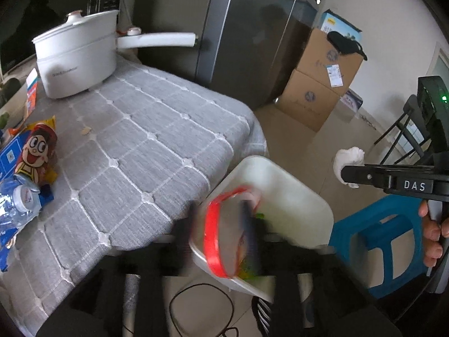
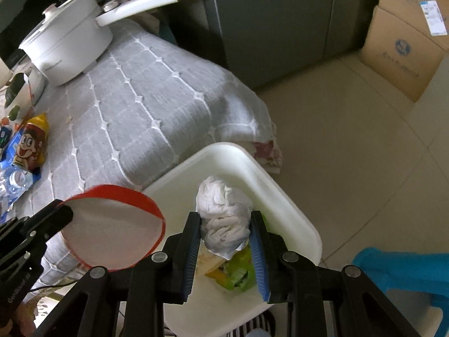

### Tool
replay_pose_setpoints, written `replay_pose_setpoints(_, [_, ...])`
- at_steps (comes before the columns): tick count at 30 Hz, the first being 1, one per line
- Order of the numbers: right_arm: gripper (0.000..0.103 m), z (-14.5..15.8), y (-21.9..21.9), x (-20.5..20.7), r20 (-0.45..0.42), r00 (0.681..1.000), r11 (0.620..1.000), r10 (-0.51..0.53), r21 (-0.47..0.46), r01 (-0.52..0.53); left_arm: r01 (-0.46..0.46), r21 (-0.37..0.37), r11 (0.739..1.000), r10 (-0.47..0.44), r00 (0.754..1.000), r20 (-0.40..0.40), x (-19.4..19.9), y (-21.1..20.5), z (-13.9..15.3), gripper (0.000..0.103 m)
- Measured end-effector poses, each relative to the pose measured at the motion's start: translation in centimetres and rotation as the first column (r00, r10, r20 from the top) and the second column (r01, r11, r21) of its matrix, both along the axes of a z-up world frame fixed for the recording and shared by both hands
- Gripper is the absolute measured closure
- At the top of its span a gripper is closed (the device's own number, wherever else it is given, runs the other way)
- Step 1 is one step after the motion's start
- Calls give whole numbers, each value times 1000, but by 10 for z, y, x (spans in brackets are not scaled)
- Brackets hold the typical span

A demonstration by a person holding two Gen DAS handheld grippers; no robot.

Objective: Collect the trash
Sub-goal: 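Carry lid and tissue over the bin and open both grippers, then grasp the crumpled white paper with the left gripper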

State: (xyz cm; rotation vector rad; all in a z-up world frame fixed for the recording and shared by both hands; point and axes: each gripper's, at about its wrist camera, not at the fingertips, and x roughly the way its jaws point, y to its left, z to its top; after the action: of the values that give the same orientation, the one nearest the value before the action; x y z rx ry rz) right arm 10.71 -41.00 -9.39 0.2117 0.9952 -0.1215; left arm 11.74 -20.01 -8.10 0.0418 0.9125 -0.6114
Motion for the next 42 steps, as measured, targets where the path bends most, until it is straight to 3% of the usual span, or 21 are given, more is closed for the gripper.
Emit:
replay_pose_setpoints(1, [71,-1,-1,0,-2,1000,1000,0,1,0,-9,3,1000,9,1000,-3,1,1,0,26])
replay_pose_setpoints(9, [70,-4,6,3,-20,1000,1000,22,6,-22,-76,26,997,76,997,-12,2,21,6,14])
replay_pose_setpoints(13, [67,-5,12,6,-29,999,1000,29,9,-29,-90,50,995,90,996,4,-1,32,10,12])
replay_pose_setpoints(14, [63,-5,13,8,-31,999,1000,26,13,-25,-92,56,994,91,996,10,-2,35,11,11])
replay_pose_setpoints(16, [44,-6,14,10,-40,999,1000,21,20,-20,-97,65,993,96,995,19,-4,41,14,11])
replay_pose_setpoints(19, [33,-3,16,12,-29,1000,1000,10,21,-10,-110,69,992,109,994,27,-7,52,19,10])
replay_pose_setpoints(32, [27,6,42,22,-13,999,999,40,5,-40,-164,86,983,158,985,70,-16,95,36,7])
replay_pose_setpoints(42, [23,10,89,38,5,991,991,130,-31,-130,-295,100,950,291,955,47,-19,174,37,5])
